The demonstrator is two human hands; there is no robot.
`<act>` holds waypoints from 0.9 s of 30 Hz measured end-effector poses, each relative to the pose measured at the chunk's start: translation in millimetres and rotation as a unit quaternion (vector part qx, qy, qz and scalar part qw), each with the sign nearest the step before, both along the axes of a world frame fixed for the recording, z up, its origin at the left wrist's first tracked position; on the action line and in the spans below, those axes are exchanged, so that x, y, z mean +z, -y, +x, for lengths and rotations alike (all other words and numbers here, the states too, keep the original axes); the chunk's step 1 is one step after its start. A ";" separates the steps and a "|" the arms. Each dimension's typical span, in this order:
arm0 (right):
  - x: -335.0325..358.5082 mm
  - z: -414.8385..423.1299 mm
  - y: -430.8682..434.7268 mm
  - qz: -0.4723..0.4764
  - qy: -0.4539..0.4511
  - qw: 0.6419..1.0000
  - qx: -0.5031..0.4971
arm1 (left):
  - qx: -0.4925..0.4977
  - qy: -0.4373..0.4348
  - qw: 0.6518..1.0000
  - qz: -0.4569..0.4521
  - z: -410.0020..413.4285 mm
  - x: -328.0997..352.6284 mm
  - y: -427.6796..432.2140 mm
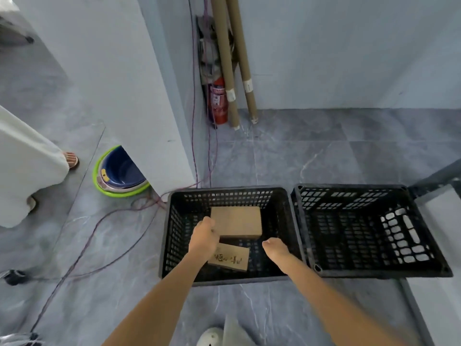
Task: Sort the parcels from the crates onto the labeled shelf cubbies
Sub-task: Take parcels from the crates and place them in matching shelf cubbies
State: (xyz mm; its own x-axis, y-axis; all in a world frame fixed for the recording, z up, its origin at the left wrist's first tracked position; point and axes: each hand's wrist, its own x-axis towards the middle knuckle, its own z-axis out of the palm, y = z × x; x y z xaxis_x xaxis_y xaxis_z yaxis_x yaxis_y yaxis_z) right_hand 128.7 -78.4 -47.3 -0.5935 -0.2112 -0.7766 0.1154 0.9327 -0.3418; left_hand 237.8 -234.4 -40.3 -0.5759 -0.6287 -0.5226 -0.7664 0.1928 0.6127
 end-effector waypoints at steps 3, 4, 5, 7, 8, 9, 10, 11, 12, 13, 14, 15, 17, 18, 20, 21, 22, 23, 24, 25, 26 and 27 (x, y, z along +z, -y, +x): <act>-103.8 -8.3 11.5 0.033 0.036 0.999 -0.022 | -0.009 0.070 0.997 0.023 -6.5 -106.6 17.9; -134.1 -11.4 15.3 0.042 0.042 0.998 -0.022 | -0.012 0.089 0.996 0.025 -8.4 -140.8 24.7; -158.4 -13.8 19.7 0.057 0.057 0.997 -0.020 | -0.005 0.103 0.994 0.036 -10.1 -171.1 28.5; -204.5 -17.6 28.6 0.054 0.111 0.992 -0.015 | 0.023 0.128 0.988 0.085 -12.9 -229.4 33.8; -226.3 -18.8 31.3 0.051 0.138 0.989 -0.018 | 0.041 0.135 0.981 0.130 -13.7 -251.4 32.1; -243.6 -17.5 33.5 0.045 0.169 0.984 -0.032 | 0.052 0.152 0.973 0.164 -13.9 -275.6 28.4; -259.4 -16.5 35.3 0.030 0.199 0.978 -0.063 | 0.049 0.167 0.967 0.184 -15.2 -297.0 27.2; -268.8 -16.0 36.5 0.015 0.221 0.970 -0.102 | 0.051 0.185 0.963 0.191 -17.2 -310.8 25.5; -276.5 -15.8 36.5 0.001 0.238 0.962 -0.133 | 0.041 0.195 0.964 0.179 -17.8 -320.0 21.7; -278.2 -14.7 36.3 -0.009 0.243 0.958 -0.149 | 0.053 0.188 0.963 0.186 -18.2 -319.0 17.6; -276.4 -15.3 35.4 -0.013 0.243 0.958 -0.151 | 0.062 0.188 0.961 0.193 -17.1 -314.7 15.7; -271.3 -16.6 32.9 -0.020 0.244 0.957 -0.154 | 0.063 0.194 0.961 0.188 -17.2 -309.1 13.2; -253.4 -18.7 26.7 -0.023 0.243 0.954 -0.175 | 0.065 0.190 0.962 0.183 -15.2 -285.5 11.1; -239.1 -20.9 23.8 -0.017 0.243 0.953 -0.177 | 0.060 0.181 0.964 0.184 -14.5 -269.0 10.2; -197.0 -26.9 18.9 -0.015 0.238 0.954 -0.182 | 0.047 0.161 0.969 0.179 -12.9 -224.3 9.8; -173.2 -31.7 16.0 -0.020 0.232 0.956 -0.177 | 0.042 0.155 0.971 0.175 -13.8 -198.4 10.8; -144.9 -37.5 13.6 -0.033 0.225 0.958 -0.177 | 0.037 0.147 0.975 0.161 -16.5 -170.4 11.7; -111.4 -42.1 12.3 -0.045 0.217 0.958 -0.180 | 0.031 0.137 0.980 0.144 -20.2 -139.1 13.8; -71.6 -46.9 12.2 -0.054 0.202 0.961 -0.181 | 0.027 0.125 0.983 0.131 -25.1 -104.7 15.6; -28.2 -50.7 12.9 -0.067 0.189 0.963 -0.178 | 0.027 0.113 0.986 0.122 -30.6 -70.5 17.9; 13.2 -55.2 12.9 -0.079 0.175 0.965 -0.180 | 0.032 0.098 0.987 0.120 -37.0 -30.7 17.5; 52.9 -60.4 11.7 -0.095 0.159 0.966 -0.181 | 0.046 0.078 0.987 0.130 -43.2 6.8 18.5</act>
State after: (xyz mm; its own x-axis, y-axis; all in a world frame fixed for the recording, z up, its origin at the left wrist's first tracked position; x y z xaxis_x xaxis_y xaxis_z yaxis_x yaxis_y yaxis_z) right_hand 68.3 -90.0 5.6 -0.3930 -0.1917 -0.8993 0.5491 0.7356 -0.3968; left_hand 194.6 -252.9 -33.5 -0.4228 -0.5068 -0.7513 -0.8624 -0.0296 0.5053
